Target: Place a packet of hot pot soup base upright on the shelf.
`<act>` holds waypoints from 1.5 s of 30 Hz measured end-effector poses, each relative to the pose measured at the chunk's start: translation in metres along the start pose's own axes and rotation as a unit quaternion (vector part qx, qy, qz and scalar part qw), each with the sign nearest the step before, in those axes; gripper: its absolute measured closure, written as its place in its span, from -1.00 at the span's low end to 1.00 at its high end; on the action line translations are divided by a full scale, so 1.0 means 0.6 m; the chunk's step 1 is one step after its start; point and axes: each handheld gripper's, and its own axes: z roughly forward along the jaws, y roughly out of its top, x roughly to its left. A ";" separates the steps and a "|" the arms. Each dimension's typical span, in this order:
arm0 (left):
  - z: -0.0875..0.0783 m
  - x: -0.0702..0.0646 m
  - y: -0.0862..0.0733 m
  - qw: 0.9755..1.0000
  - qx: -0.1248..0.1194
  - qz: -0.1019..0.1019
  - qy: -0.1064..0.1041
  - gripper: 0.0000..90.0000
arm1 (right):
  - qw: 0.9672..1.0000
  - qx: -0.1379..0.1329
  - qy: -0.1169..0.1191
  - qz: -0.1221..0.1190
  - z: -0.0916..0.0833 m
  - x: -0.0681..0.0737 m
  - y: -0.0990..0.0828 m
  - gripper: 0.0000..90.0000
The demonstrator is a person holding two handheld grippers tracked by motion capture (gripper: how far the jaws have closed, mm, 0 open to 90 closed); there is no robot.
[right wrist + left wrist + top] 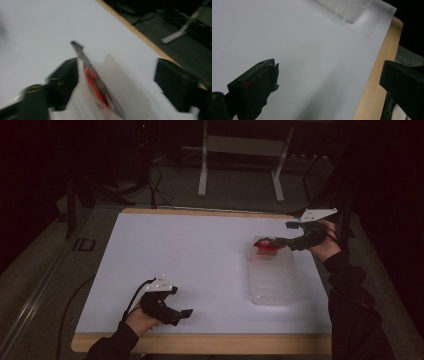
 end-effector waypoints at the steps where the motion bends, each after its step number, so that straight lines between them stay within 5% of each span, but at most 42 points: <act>1: 0.000 -0.001 0.000 1.000 0.001 0.002 0.001 -0.97 | 1.000 -0.007 0.004 0.011 -0.001 0.002 0.003 -0.71; 10: -0.003 -0.004 0.000 1.000 0.001 0.006 0.003 -0.98 | 1.000 -0.008 0.006 -0.021 -0.013 0.041 0.043 -0.76; 17: -0.006 -0.007 0.001 1.000 0.000 0.011 0.004 -0.97 | 0.999 -0.023 0.033 -0.009 -0.023 0.081 0.064 -0.75; 45: -0.004 -0.014 -0.003 1.000 0.000 0.012 0.002 -0.97 | 0.994 -0.042 0.100 -0.017 -0.029 0.235 0.036 -0.75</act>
